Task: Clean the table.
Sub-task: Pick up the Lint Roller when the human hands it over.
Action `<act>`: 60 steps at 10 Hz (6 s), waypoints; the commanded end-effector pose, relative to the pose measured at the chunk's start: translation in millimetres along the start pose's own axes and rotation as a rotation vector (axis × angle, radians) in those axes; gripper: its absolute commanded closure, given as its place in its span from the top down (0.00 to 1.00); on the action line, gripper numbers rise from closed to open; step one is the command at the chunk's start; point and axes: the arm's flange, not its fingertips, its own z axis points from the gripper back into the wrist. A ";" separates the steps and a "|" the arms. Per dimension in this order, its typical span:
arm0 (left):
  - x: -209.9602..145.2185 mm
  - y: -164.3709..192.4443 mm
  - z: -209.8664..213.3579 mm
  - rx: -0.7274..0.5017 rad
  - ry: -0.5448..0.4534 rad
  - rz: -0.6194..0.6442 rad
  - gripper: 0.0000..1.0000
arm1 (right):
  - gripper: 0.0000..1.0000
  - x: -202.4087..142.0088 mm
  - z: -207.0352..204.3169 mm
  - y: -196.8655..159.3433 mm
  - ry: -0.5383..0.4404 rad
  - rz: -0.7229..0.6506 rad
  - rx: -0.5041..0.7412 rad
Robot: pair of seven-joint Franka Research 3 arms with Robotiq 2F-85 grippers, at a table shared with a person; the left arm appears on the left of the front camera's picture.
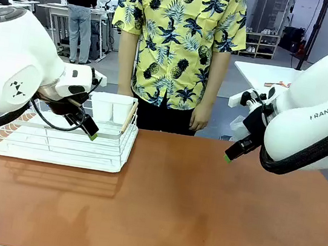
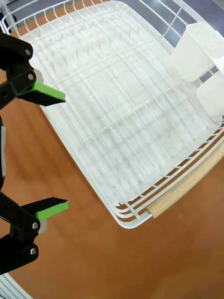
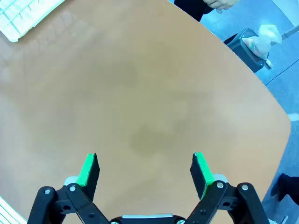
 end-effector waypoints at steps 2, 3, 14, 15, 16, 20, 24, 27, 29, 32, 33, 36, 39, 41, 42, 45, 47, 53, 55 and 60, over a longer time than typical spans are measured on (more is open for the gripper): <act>0.0 -0.1 0.0 0.000 0.000 0.000 1.00 | 1.00 0.0 0.0 0.0 0.000 0.000 0.000; 0.0 -0.1 0.0 0.000 0.000 0.000 1.00 | 1.00 0.0 0.0 0.0 0.000 0.000 0.000; 21.0 143.8 111.1 -0.644 0.095 0.646 1.00 | 1.00 5.0 69.4 -113.9 -0.061 -0.318 0.582; -3.0 162.8 119.9 -0.755 0.062 0.722 1.00 | 1.00 -9.3 75.8 -133.5 -0.106 -0.423 0.722; -36.1 179.4 127.6 -0.846 -0.011 0.785 1.00 | 1.00 -28.4 81.9 -149.7 -0.155 -0.511 0.795; -172.2 225.8 146.4 -0.968 -0.315 1.065 1.00 | 1.00 -126.9 97.3 -200.3 -0.227 -0.822 0.858; -268.3 244.1 175.1 -0.894 -0.345 1.189 1.00 | 1.00 -220.1 107.4 -224.4 -0.283 -0.976 0.842; -259.7 242.7 170.8 -0.876 -0.311 1.189 1.00 | 1.00 -239.7 100.8 -231.0 -0.311 -1.019 0.832; -271.1 244.6 171.5 -0.874 -0.335 1.220 1.00 | 1.00 -244.7 107.7 -234.3 -0.287 -1.054 0.819; -271.1 244.6 171.5 -0.874 -0.335 1.220 1.00 | 1.00 -244.7 107.7 -234.3 -0.287 -1.054 0.819; -271.1 244.6 171.5 -0.874 -0.335 1.220 1.00 | 1.00 -244.7 107.7 -234.3 -0.287 -1.054 0.819; -271.1 244.6 171.5 -0.874 -0.335 1.220 1.00 | 1.00 -244.7 107.7 -234.3 -0.287 -1.054 0.819; -271.1 244.6 171.5 -0.874 -0.335 1.220 1.00 | 1.00 -244.7 107.7 -234.3 -0.287 -1.054 0.819; -271.1 244.6 171.5 -0.874 -0.335 1.220 1.00 | 1.00 -244.7 107.7 -234.3 -0.287 -1.054 0.819; -271.1 244.6 171.5 -0.874 -0.335 1.220 1.00 | 1.00 -244.7 107.7 -234.3 -0.287 -1.054 0.819; -271.1 244.6 171.5 -0.874 -0.335 1.220 1.00 | 1.00 -244.7 107.7 -234.3 -0.287 -1.054 0.819; -271.1 244.6 171.5 -0.874 -0.335 1.220 1.00 | 1.00 -244.7 107.7 -234.3 -0.287 -1.054 0.819; -271.1 244.6 171.5 -0.874 -0.335 1.220 1.00 | 1.00 -244.7 107.7 -234.3 -0.287 -1.054 0.819; -271.1 244.6 171.5 -0.874 -0.335 1.220 1.00 | 1.00 -244.7 107.7 -234.3 -0.287 -1.054 0.819; -271.1 244.6 171.5 -0.874 -0.335 1.220 1.00 | 1.00 -244.7 107.7 -234.3 -0.287 -1.054 0.819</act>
